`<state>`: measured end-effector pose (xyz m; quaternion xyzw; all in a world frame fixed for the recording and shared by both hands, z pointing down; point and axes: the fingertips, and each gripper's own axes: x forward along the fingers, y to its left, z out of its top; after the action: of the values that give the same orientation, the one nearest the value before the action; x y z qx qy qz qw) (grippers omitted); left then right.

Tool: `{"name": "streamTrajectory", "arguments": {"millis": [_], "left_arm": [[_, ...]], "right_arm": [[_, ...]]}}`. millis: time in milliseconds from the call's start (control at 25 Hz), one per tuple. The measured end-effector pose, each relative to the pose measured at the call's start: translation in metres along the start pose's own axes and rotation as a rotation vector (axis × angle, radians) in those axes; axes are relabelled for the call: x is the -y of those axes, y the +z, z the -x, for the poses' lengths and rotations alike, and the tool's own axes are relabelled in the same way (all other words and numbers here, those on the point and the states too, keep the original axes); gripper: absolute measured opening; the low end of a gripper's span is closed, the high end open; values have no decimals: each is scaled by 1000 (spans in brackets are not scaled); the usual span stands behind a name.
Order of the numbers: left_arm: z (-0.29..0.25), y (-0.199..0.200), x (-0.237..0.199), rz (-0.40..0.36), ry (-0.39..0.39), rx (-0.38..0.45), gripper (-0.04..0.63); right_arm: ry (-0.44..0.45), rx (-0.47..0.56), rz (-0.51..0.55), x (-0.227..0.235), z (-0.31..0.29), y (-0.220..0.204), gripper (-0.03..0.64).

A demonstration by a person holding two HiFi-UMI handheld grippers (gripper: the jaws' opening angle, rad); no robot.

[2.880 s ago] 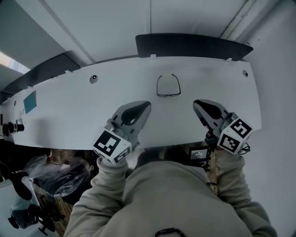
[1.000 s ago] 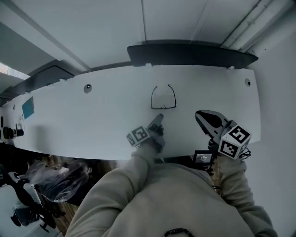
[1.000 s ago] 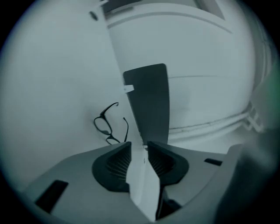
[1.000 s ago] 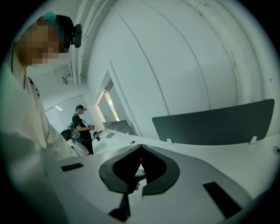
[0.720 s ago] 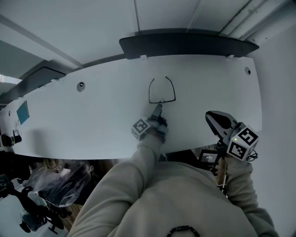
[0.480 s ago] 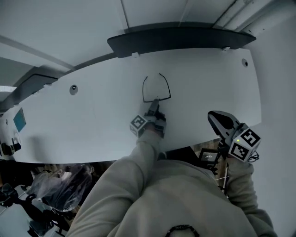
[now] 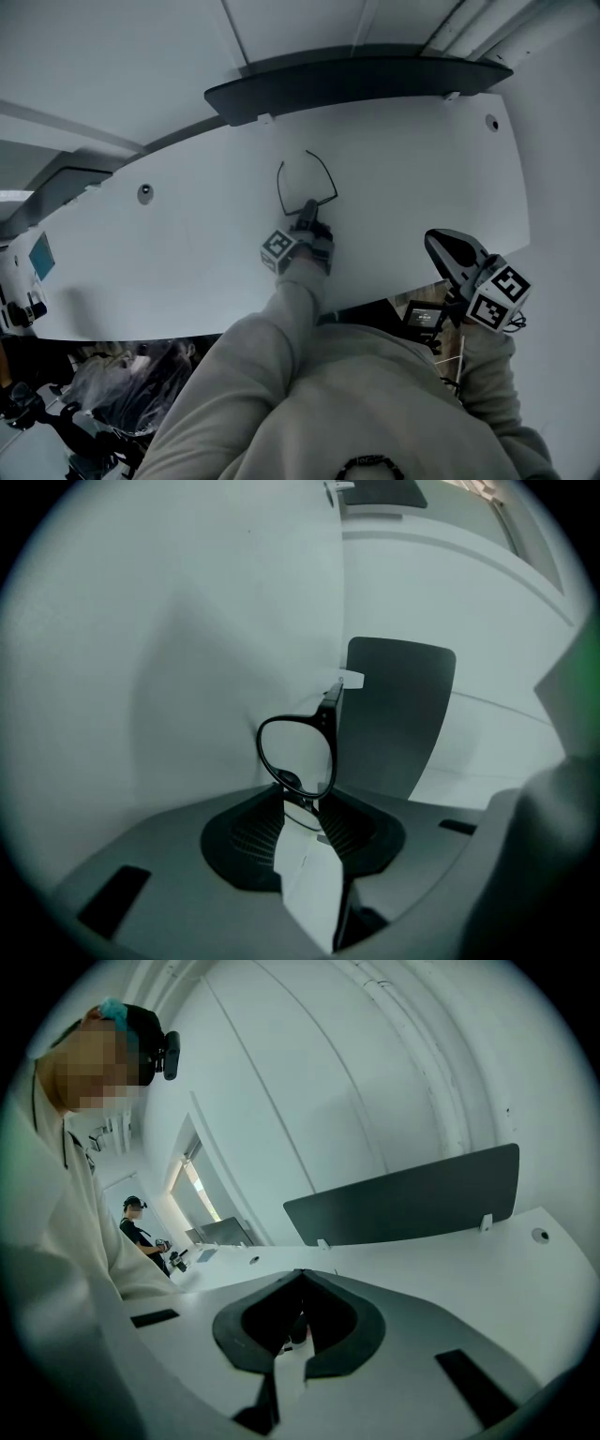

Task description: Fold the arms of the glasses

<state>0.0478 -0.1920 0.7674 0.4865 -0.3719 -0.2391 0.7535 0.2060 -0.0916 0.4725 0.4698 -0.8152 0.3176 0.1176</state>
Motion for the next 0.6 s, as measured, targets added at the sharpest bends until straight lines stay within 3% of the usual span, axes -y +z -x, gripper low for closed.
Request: {"name": "streamTrajectory", "arguments": {"millis": [80, 120, 360, 600], "left_arm": [[2, 4, -1, -3, 11, 5, 38], [4, 6, -2, -5, 17, 7, 28], [12, 16, 2, -15, -11, 7, 21], [18, 7, 37, -104, -81, -68, 21]], "right_arm": [[3, -5, -9, 0, -2, -5, 20], [6, -7, -12, -1, -3, -6, 20], [20, -19, 0, -5, -6, -7, 20], [37, -5, 13, -11, -9, -3, 20]]}}
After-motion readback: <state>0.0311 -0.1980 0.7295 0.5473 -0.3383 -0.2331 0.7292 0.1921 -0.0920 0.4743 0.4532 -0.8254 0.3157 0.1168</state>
